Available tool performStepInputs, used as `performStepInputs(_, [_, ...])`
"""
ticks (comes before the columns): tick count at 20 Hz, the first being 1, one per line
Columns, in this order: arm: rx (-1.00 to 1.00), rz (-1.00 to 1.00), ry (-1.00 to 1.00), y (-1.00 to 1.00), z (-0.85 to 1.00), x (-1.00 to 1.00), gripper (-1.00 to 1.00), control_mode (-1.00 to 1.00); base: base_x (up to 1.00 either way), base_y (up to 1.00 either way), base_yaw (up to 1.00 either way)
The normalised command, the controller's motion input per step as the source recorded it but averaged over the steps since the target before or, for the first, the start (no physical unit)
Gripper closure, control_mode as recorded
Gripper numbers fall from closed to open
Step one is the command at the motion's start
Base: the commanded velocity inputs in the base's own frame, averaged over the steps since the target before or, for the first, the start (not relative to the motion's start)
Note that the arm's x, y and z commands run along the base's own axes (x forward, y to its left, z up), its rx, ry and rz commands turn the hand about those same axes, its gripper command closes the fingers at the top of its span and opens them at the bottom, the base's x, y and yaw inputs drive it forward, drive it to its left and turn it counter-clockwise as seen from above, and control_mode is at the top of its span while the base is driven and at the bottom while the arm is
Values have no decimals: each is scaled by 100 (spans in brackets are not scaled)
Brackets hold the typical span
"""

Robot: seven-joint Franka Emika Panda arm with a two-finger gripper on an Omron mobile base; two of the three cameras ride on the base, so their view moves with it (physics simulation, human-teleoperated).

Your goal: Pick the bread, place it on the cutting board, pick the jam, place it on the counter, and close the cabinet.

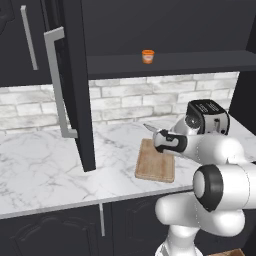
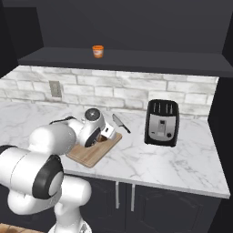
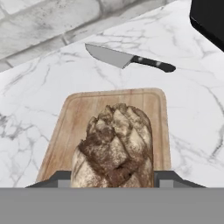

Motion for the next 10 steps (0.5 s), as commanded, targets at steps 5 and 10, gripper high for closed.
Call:
performStepInputs(5, [0, 0, -1, 0, -24, 5, 100, -100, 0, 0, 0])
performStepInputs(10, [0, 0, 0, 1, -20, 2, 100, -100, 0, 0, 0])
